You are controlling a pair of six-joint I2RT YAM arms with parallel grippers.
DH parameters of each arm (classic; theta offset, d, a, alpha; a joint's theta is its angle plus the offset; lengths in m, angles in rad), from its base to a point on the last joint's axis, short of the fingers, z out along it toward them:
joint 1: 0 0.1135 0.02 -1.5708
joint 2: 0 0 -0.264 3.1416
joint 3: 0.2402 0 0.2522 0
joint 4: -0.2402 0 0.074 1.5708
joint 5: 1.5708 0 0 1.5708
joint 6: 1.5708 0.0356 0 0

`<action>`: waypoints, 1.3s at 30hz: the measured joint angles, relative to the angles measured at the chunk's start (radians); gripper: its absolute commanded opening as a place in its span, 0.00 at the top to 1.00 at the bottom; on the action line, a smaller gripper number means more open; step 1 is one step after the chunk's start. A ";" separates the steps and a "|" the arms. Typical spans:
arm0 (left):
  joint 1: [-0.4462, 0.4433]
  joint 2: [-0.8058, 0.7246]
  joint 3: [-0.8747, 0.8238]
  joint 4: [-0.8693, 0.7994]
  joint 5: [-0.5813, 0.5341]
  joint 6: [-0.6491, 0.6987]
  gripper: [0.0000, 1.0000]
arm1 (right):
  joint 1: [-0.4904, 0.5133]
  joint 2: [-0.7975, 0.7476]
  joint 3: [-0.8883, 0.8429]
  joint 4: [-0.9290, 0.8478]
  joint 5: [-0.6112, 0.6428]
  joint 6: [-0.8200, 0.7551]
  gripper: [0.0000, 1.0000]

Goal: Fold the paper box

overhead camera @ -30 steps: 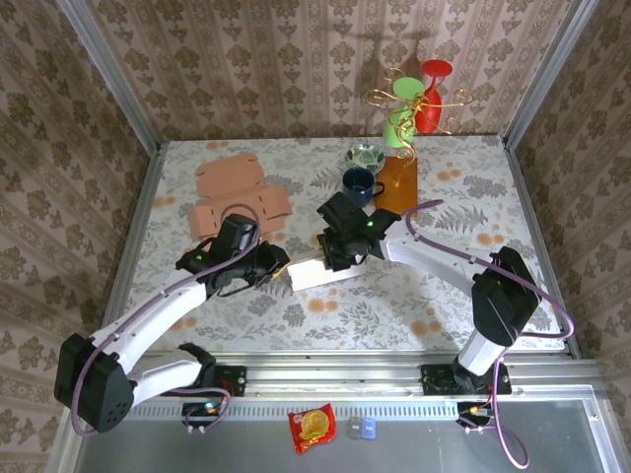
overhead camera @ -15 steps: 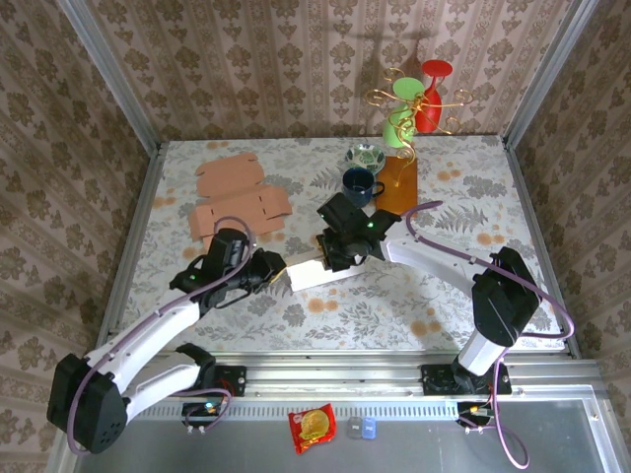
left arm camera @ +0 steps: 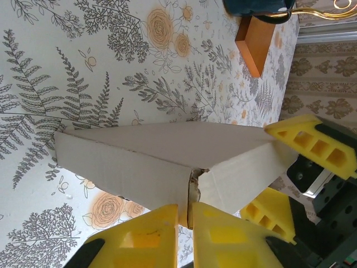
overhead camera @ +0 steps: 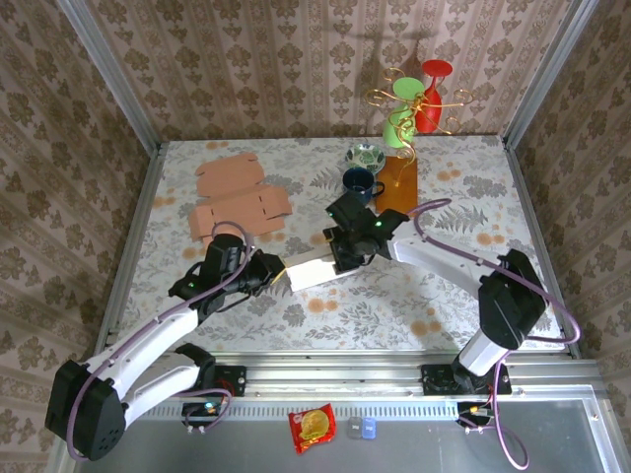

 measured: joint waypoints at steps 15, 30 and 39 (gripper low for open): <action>0.000 0.040 0.035 -0.013 -0.002 0.005 0.87 | -0.274 -0.293 -0.257 0.095 -0.211 -0.386 0.47; 0.000 0.049 0.044 -0.028 0.002 0.021 0.87 | -0.267 -0.243 -0.341 0.199 -0.304 -0.426 0.60; -0.002 0.083 0.065 -0.027 0.011 0.063 0.87 | -0.267 -0.278 -0.355 0.165 -0.304 -0.438 0.61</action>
